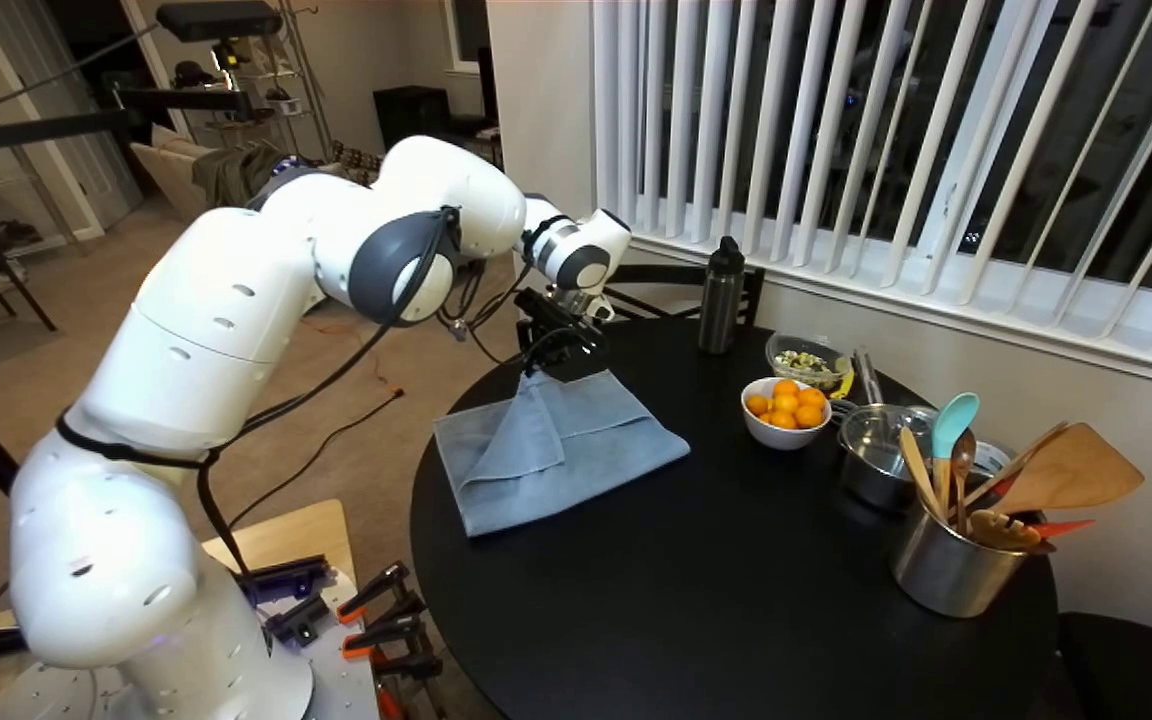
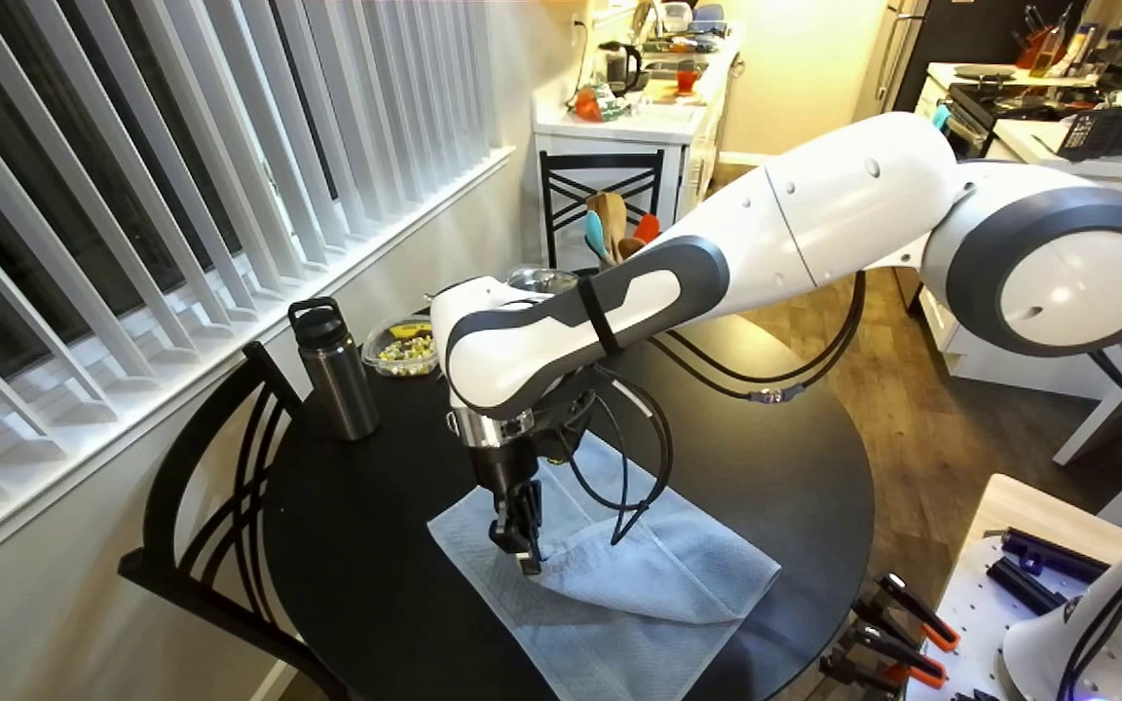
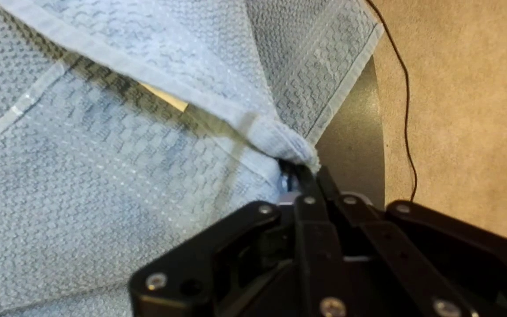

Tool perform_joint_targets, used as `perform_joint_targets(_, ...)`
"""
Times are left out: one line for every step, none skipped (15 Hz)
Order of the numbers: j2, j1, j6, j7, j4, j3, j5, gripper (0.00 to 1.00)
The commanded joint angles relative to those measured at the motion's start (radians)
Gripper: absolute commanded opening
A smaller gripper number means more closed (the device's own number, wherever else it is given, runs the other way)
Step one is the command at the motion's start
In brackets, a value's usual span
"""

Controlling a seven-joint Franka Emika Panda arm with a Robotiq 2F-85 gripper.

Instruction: Fold the towel on the table

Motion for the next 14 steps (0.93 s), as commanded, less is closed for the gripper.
perform_joint_targets(0.049, 0.036, 0.001, 0.047, 0.074, -0.011, -0.021, 0.02)
perform_joint_targets(0.063, 0.041, -0.001, 0.055, 0.095, -0.015, -0.022, 0.02)
perform_joint_targets(0.073, 0.046, 0.003, 0.065, 0.110, -0.018, -0.020, 0.02)
perform_joint_targets(0.082, 0.050, 0.006, 0.072, 0.124, -0.021, -0.020, 0.02)
perform_joint_targets(0.091, 0.054, 0.008, 0.089, 0.138, -0.028, -0.022, 0.02)
perform_joint_targets(0.096, 0.057, 0.017, 0.103, 0.145, -0.034, -0.022, 0.02)
perform_joint_targets(0.099, 0.057, 0.027, 0.119, 0.151, -0.038, -0.017, 0.02)
perform_joint_targets(0.100, 0.058, 0.038, 0.134, 0.154, -0.042, -0.015, 0.02)
perform_joint_targets(0.105, 0.060, 0.041, 0.145, 0.164, -0.045, -0.017, 0.02)
perform_joint_targets(0.115, 0.063, 0.031, 0.156, 0.180, -0.048, -0.022, 0.02)
perform_joint_targets(0.124, 0.068, 0.025, 0.160, 0.192, -0.050, -0.028, 0.02)
perform_joint_targets(0.135, 0.072, 0.012, 0.164, 0.208, -0.051, -0.031, 0.02)
perform_joint_targets(0.147, 0.077, 0.005, 0.162, 0.222, -0.050, -0.034, 0.02)
perform_joint_targets(0.158, 0.081, 0.000, 0.162, 0.235, -0.049, -0.036, 0.02)
